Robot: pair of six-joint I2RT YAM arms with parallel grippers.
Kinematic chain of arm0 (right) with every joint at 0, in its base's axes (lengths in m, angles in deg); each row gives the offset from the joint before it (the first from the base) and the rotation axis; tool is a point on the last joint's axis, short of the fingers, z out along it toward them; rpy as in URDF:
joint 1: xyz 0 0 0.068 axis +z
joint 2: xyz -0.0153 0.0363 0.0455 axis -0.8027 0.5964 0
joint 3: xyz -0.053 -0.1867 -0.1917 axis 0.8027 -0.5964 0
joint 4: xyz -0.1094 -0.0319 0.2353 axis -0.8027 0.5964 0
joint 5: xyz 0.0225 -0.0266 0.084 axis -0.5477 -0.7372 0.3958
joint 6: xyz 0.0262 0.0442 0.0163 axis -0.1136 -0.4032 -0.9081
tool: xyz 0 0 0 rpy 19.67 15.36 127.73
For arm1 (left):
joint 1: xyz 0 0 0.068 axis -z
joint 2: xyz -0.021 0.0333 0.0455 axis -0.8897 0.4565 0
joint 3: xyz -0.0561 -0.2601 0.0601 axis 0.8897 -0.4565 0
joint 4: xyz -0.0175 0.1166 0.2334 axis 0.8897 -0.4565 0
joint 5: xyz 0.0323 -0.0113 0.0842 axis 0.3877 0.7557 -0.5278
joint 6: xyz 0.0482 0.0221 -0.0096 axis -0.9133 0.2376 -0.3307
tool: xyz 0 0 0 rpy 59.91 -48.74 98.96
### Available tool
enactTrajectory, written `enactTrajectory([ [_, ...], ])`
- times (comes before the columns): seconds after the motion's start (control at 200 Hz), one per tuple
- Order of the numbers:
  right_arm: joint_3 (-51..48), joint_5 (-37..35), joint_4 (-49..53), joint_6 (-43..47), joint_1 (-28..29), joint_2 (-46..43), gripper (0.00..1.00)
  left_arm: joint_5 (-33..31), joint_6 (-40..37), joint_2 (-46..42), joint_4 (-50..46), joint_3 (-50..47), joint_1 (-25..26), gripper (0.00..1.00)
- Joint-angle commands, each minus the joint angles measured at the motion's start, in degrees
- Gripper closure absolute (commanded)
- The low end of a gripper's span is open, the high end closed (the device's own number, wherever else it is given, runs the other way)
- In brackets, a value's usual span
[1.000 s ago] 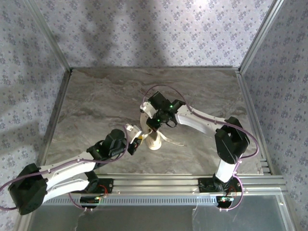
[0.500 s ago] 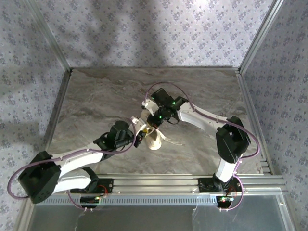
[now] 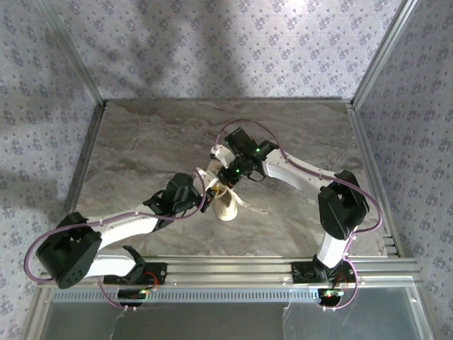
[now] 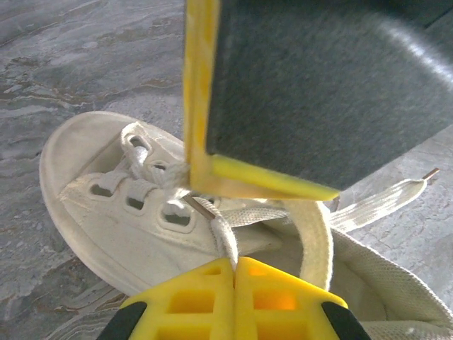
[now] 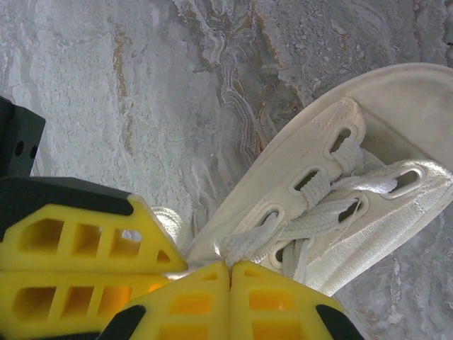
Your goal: Tie the shoes
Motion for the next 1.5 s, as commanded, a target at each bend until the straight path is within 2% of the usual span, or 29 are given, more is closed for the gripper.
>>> enactTrajectory([
  [0.0, 0.9, 2.9, 1.2, -1.1, -0.4, -0.2, 1.0, -1.1, 1.0, -0.4, 3.4, 0.8, -0.6, 1.0],
  [0.06, 0.6, 4.8, 0.5, -1.4, -0.7, -0.3, 1.0, -1.1, 0.9, 0.2, 4.6, 0.9, -0.6, 1.0],
  [0.19, -0.1, 8.6, -2.0, -4.4, -1.8, -1.0, 0.92, -0.1, -0.1, 2.9, 6.4, 2.4, -0.6, 1.0],
  [0.275, -1.1, 11.4, -4.2, -7.2, -3.4, -2.0, 0.9, 0.8, -0.9, 5.2, 6.6, 3.6, -0.6, 1.0],
  [0.435, -3.1, 11.3, -6.6, -12.1, -5.6, -4.8, 0.7, 0.6, -1.9, 7.0, 6.0, 4.6, -0.7, 1.0],
  [0.57, -4.2, 8.4, -6.7, -16.9, -7.8, -6.1, 0.61, 0.3, -2.4, 7.2, 5.8, 4.6, -0.8, 1.0],
  [0.725, -5.0, 4.4, -6.8, -23.6, -9.1, -3.7, 0.6, 0.0, -3.1, 7.4, 5.6, 4.7, -0.7, 1.0],
  [0.909, -5.4, 6.8, -9.1, -31.4, -9.2, 1.6, 0.58, -1.1, -3.2, 7.7, 6.1, 4.7, -0.8, 1.0],
  [1.494, -6.2, 9.2, -12.7, -37.0, -8.5, 2.7, 0.56, -5.0, 0.3, 8.9, 11.5, 5.0, 1.1, 1.0],
])
